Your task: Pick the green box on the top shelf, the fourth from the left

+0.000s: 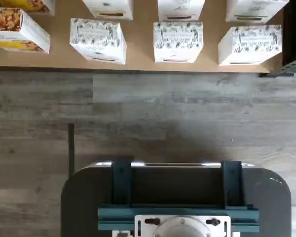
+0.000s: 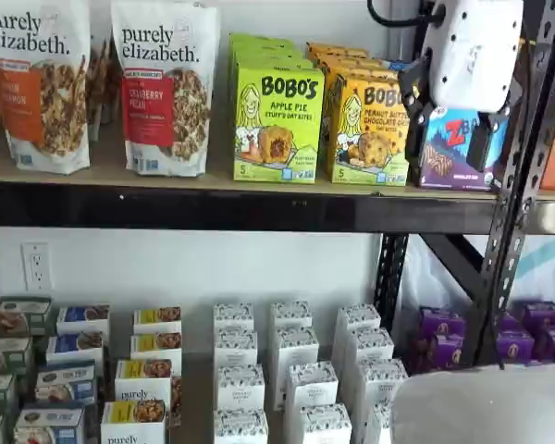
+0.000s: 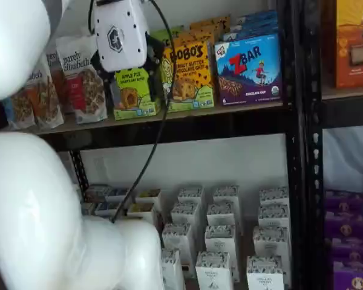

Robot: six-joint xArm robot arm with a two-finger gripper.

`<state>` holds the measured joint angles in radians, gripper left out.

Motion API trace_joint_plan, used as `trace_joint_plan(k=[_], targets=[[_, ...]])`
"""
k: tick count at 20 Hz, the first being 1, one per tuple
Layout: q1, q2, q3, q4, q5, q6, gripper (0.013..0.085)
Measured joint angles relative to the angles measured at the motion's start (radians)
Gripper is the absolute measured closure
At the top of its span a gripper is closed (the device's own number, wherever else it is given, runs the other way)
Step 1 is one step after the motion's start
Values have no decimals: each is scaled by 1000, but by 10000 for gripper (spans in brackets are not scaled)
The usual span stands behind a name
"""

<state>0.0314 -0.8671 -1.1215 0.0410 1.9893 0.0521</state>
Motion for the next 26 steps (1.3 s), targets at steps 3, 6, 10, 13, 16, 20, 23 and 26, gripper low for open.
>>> trace_joint_plan(k=[3, 6, 10, 13, 16, 20, 23, 26], targets=[[-61, 5, -4, 66, 12, -31, 130], [-66, 3, -3, 73, 9, -35, 130], [-73, 6, -4, 87, 2, -37, 130], [-57, 11, -6, 86, -17, -24, 130], [-34, 21, -12, 79, -38, -6, 130], [9, 48, -28, 76, -67, 33, 130], [65, 77, -46, 54, -94, 78, 130], [121, 108, -62, 33, -140, 125, 130]])
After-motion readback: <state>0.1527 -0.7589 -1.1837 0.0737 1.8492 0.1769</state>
